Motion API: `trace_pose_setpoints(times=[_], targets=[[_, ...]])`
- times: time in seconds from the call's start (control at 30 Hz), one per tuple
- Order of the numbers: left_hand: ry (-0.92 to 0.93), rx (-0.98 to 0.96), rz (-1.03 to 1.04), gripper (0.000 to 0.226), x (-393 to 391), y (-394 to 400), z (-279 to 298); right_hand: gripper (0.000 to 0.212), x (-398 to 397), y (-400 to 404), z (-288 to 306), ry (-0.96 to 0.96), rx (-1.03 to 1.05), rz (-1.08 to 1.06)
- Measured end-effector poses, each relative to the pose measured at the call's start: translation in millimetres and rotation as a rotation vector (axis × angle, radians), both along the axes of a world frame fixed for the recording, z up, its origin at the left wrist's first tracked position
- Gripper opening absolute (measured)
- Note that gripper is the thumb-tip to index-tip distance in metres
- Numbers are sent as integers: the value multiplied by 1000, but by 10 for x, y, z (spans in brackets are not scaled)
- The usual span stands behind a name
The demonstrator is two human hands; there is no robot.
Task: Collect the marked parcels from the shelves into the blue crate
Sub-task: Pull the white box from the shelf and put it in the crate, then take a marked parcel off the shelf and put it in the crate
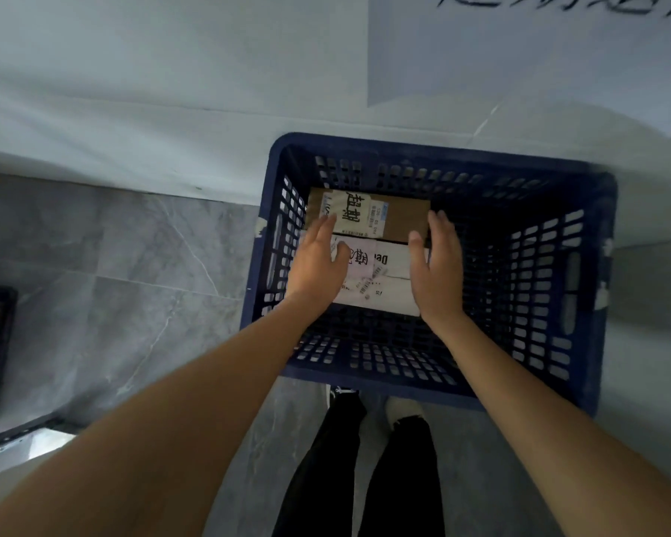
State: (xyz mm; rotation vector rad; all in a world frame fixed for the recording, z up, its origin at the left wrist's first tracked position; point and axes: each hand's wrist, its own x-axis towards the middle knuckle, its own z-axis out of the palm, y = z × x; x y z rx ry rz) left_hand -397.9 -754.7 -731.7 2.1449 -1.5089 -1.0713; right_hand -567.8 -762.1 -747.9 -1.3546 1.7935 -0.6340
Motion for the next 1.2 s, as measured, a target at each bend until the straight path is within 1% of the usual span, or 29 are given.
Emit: trace_pose_setpoints(times=[0.07, 0.13, 0.23, 0.33, 0.5, 0.67, 0.8, 0.93, 1.1, 1.2], targets=[[-133, -69, -72, 55, 28, 46, 199, 56, 5, 5, 220, 70, -73, 98], [-258, -118, -99, 60, 71, 108, 439, 59, 3, 3, 475, 154, -133, 192], [-382, -161, -131, 67, 185, 172, 846, 63, 27, -24, 937, 264, -196, 326], [-494, -217, -157, 70, 293, 205, 1335, 66, 86, -92, 1458, 332, -272, 459], [-605, -283, -46, 72, 419, 343, 2239, 68, 277, -190, 2374, 411, -410, 611], [-715, -352, 65, 71, 651, 810, 3231, 68, 554, -103, 3347, 446, -564, 745], [-839, -396, 166, 71, 1012, 1263, 4000, 68, 944, 59, 4106, 424, -724, 858], [-943, -417, 301, 71, 1415, 1811, 4727, 68, 1527, 357, 4747, 357, -862, 971], [-1041, -432, 537, 70, 2007, 2697, 5551, 68, 2475, 981, 5466, 194, -1048, 1108], [-1132, -391, 649, 68, 2346, 3406, 5874, 67, 3040, 1526, 5759, 104, -1116, 1182]])
